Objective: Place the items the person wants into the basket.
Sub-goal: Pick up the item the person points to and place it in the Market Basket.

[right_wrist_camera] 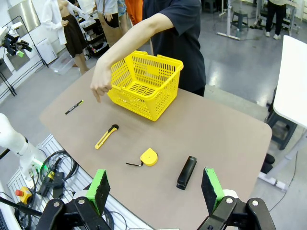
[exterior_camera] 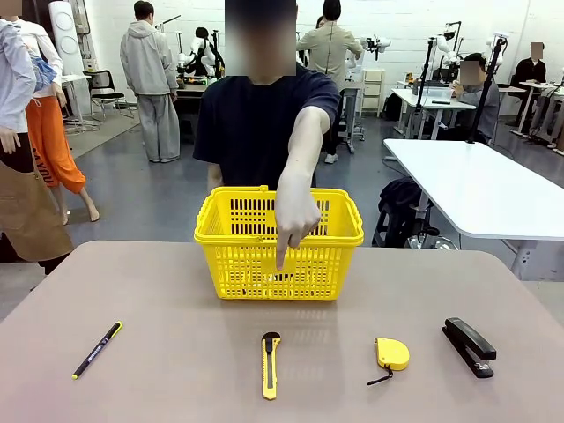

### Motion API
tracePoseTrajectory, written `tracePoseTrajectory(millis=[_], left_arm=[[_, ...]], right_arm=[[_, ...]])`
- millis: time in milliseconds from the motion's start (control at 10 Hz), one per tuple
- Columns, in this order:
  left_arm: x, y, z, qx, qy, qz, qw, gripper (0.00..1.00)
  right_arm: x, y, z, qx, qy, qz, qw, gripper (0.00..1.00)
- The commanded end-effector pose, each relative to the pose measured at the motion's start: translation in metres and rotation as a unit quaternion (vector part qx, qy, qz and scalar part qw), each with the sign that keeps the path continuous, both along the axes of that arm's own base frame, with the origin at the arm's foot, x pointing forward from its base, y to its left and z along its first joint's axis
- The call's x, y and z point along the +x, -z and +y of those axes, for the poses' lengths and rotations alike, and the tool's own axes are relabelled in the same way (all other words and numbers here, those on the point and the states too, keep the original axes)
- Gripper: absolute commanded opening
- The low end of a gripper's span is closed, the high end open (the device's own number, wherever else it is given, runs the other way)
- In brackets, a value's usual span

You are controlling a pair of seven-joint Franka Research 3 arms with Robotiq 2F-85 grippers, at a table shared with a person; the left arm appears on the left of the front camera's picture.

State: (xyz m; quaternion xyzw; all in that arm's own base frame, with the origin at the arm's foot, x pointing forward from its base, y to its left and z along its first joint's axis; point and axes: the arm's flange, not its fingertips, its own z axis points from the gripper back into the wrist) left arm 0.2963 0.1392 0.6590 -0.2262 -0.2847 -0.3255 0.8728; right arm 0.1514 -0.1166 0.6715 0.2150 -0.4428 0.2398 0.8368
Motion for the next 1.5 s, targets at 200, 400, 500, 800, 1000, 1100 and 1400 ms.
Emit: tracePoseTrajectory(millis=[200,400,500,800,1000,1100,1400], left_arm=[[0.000,0.001,0.000,0.000,0.000,0.001,1.000,1.00],[0.000,0.001,0.000,0.000,0.000,0.001,1.000,1.00],[0.000,0.001,0.000,0.000,0.000,0.001,1.000,1.00],[0.000,0.001,0.000,0.000,0.000,0.001,1.000,1.00],[0.001,-0.006,-0.031,0.014,0.018,0.006,1.000,1.00],[0.000,-0.008,-0.065,0.027,0.034,0.026,0.999,1.00],[0.006,-0.003,-0.187,0.093,0.013,0.096,0.991,1.00]], right_arm=[[0.001,0.001,0.001,-0.003,0.003,0.008,1.000,1.00],[0.001,0.001,0.001,-0.003,0.003,0.008,1.000,1.00],[0.001,0.001,0.001,-0.003,0.003,0.008,1.000,1.00],[0.001,0.001,0.001,-0.003,0.003,0.008,1.000,1.00],[0.001,0.001,0.001,-0.003,0.003,0.008,1.000,1.00],[0.001,0.001,0.001,-0.003,0.003,0.008,1.000,1.00],[0.001,0.001,0.001,-0.003,0.003,0.008,1.000,1.00]])
